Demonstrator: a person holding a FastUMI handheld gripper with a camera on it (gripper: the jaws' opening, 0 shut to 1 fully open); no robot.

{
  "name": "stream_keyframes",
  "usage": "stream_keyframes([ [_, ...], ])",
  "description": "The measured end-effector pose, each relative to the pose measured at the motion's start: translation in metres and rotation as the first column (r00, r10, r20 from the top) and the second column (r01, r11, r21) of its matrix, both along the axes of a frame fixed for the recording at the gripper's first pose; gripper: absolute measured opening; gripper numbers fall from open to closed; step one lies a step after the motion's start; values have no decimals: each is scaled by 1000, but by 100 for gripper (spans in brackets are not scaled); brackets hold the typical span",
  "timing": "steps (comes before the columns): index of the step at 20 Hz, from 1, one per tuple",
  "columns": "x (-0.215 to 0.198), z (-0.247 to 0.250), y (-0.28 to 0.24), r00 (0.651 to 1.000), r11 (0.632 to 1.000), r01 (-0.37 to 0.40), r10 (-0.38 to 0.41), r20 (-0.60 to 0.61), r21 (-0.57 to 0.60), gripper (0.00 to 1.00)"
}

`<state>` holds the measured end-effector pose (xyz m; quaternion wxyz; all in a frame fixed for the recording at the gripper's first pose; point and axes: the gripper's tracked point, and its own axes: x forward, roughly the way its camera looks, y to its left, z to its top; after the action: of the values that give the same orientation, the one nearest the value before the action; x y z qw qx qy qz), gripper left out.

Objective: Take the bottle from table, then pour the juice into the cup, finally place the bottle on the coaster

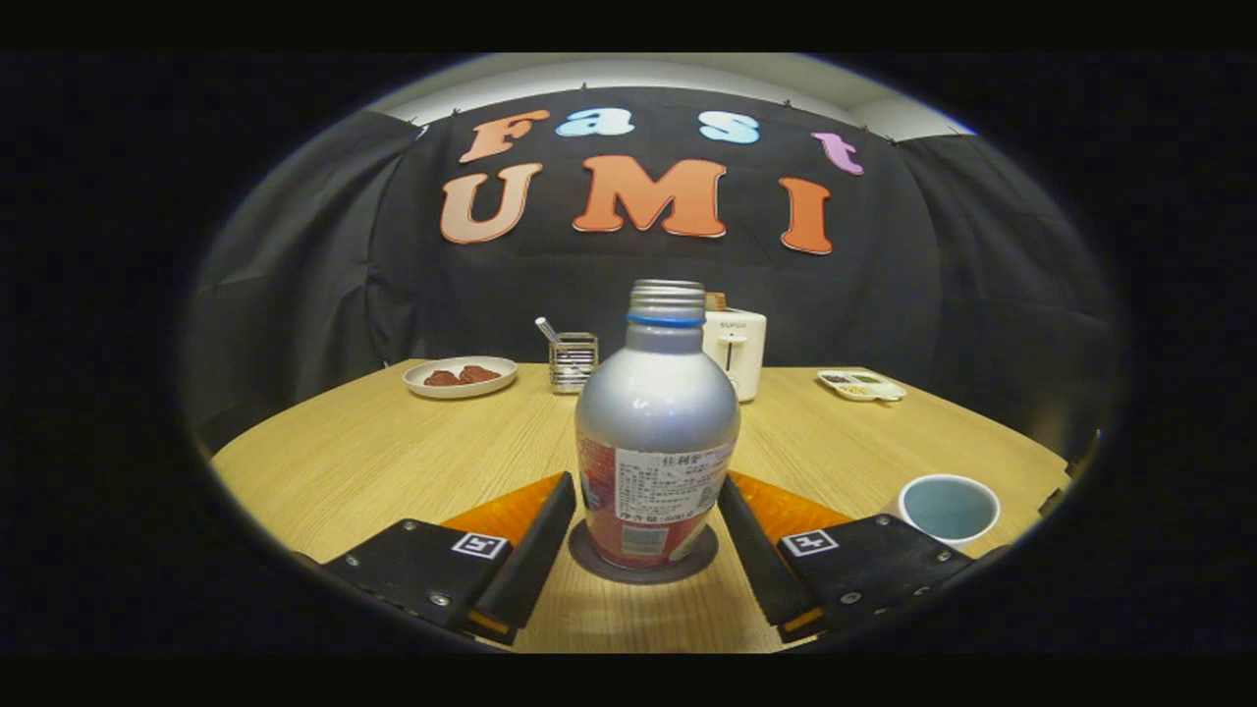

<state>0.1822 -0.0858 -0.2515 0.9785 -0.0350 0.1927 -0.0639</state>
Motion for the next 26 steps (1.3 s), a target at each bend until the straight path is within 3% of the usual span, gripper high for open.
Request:
stream_keyframes([
  [2,-3,5,0,1000,1000,-6,6,10,-3,93],
  [6,-15,27,-3,998,1000,5,-6,64,10,97],
  [14,-59,100,6,972,998,-57,57,228,-7,97],
  [26,-129,185,31,939,989,-132,144,314,-58,97],
])
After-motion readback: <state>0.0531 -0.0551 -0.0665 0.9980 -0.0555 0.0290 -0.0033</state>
